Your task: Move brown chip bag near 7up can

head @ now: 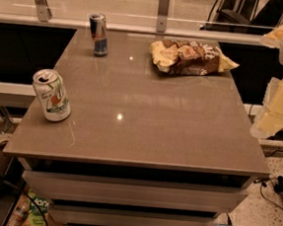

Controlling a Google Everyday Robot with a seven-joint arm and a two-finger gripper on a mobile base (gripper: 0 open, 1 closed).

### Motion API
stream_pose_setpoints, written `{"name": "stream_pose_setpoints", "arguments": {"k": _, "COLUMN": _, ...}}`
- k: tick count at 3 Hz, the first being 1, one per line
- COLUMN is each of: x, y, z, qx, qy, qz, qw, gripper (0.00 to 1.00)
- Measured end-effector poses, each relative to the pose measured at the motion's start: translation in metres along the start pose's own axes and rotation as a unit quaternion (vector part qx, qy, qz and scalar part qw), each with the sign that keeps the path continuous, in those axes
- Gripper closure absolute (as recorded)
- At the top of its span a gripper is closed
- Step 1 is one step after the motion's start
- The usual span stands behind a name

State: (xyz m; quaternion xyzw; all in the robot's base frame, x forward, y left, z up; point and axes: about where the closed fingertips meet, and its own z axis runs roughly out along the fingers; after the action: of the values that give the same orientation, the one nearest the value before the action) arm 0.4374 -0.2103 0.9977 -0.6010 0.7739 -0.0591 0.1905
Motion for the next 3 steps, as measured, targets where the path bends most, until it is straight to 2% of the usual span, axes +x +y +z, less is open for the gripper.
{"name": "stream_pose_setpoints", "arguments": {"k": 1, "x": -0.001, "y": -0.009, "z": -0.002, "qx": 0.008, "qy": -0.004, "qz": -0.001, "qw": 1.0000, "gripper": 0.00}}
{"name": "stream_pose_setpoints", "arguments": {"k": 3, "x": -0.008, "y": -0.041, "z": 0.004, "qx": 0.050, "qy": -0.004, "qz": -0.007, "qw": 0.9987, "gripper": 0.00}}
